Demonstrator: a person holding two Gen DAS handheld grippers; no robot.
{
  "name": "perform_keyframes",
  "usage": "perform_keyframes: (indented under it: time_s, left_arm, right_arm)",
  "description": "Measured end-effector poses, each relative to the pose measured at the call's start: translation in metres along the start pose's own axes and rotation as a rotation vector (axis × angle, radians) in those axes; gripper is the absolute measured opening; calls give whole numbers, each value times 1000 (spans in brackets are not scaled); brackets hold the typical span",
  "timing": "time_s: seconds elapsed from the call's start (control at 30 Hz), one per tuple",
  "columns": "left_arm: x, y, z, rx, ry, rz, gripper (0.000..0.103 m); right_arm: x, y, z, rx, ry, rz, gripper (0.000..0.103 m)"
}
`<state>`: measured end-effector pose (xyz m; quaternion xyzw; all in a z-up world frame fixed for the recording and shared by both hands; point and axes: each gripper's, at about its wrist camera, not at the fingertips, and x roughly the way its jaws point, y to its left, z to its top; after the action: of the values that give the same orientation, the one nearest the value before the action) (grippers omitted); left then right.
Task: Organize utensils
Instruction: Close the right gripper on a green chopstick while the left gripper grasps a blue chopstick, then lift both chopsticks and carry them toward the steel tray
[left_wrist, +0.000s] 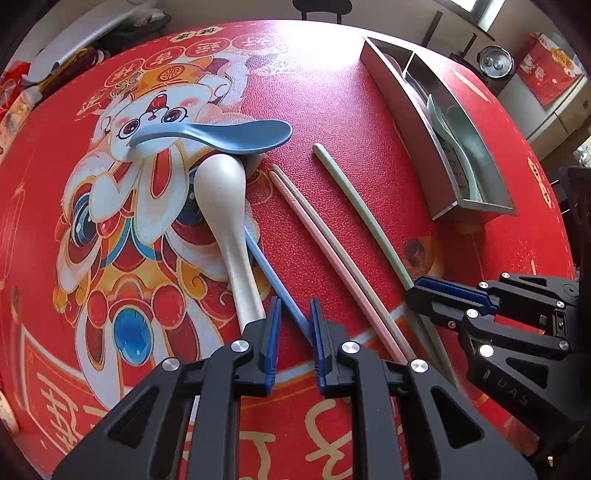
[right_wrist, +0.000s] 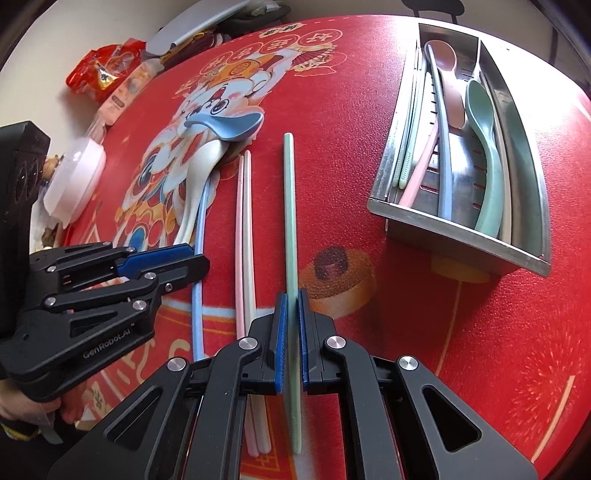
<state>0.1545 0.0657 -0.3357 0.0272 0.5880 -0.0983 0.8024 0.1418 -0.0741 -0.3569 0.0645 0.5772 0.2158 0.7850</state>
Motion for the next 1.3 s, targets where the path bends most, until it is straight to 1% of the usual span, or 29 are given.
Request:
perform_keyframes:
  time_s: [0.13,0.2,0.27,0.33,0.43,0.5,0.57,0.73,0.87,1.1,1.2,1.3]
  left_arm:
    - [0,-5,-4,3,-16,24,17]
    - [0,-7,-4,29,-26,25,16]
    - [0,-5,-4,68,-43,7,15]
    - [1,-1,0,87,-57,-20,10]
    - [6,3,11,118,-70,-48,9]
    - [8,6,19,103,-61,-74,8]
    - [8,9,23,65,-45,-92,8]
    - [3,8,9,30,-30,-91,9]
    - [-2,6,-7,29,-38,-71,9]
    - [-2,-1,-9,68,-64,-28,9]
    - [-1,1,-9,59,-67,-52,9]
    - [-1,12,-8,31,-60,-105,7]
  right_arm:
    - [1,1,1,15,2,-8,6]
    - [1,0,1,22,2,-7,6]
    - [2,0,1,28,1,-6,6]
    - [2,-1,1,34,2,-4,6]
    - [1,-2,1,44,2,-1,6]
    - [1,-2,1,47,0,-4,6]
    - [1,-1,1,46,0,-8,6]
    - [1,-1,1,49,-4,-13,6]
    - [2,1,2,49,-8,-23,6]
    - [4,8,8,23,-13,-75,6]
    - [6,13,9,1,-18,-103,6]
    - [7,18,12,-40,-11,-131,6]
